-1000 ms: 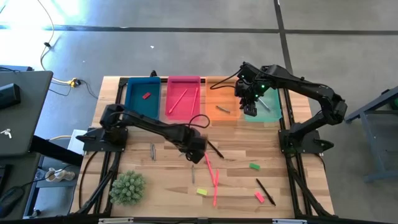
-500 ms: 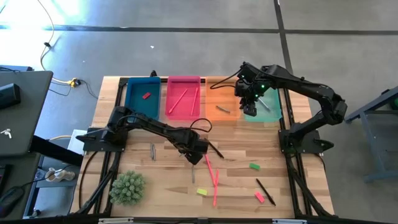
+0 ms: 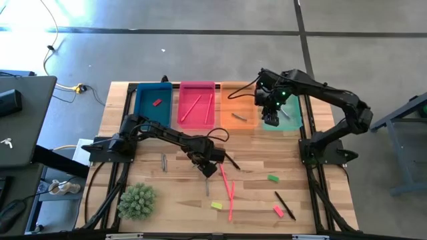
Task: Sort crayons/erasers/pens/pencils in bins
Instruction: Put the blue pen into the green bin
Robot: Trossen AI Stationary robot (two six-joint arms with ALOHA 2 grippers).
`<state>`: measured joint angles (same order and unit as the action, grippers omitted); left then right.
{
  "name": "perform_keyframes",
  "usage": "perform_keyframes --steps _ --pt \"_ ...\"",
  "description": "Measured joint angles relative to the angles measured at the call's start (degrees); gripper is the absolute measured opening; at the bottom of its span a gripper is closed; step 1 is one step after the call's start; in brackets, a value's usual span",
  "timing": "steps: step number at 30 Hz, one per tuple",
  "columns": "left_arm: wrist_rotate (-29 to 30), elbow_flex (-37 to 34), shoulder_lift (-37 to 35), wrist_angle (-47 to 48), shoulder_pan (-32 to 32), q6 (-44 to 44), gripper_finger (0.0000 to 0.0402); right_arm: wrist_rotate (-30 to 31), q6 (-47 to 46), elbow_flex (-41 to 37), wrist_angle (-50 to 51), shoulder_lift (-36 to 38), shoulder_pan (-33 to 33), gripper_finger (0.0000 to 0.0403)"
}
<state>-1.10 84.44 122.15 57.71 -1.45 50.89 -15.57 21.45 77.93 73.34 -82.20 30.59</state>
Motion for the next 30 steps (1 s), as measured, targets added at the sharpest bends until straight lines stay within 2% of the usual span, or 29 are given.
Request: perform_keyframes --steps 13,20,24,30 --pt "-0.40 -0.02 0.02 -1.16 -0.07 -3.94 0.0011 0.36 -5.44 0.00 -0.31 9.76 0.00 0.0124" --pt "-2.42 -0.34 -1.00 -1.64 0.58 -7.83 0.0010 -1.69 -10.90 0.00 -0.67 12.26 -0.13 0.0124" --pt "-3.44 -0.63 -2.99 -2.18 1.68 -9.96 0.0009 -4.75 -10.71 0.00 -0.70 12.62 -1.62 0.0124" --pt "-3.66 -0.55 -6.45 -2.93 4.46 -14.17 0.0005 -4.57 -10.99 0.00 -2.21 12.58 -4.81 0.0124"
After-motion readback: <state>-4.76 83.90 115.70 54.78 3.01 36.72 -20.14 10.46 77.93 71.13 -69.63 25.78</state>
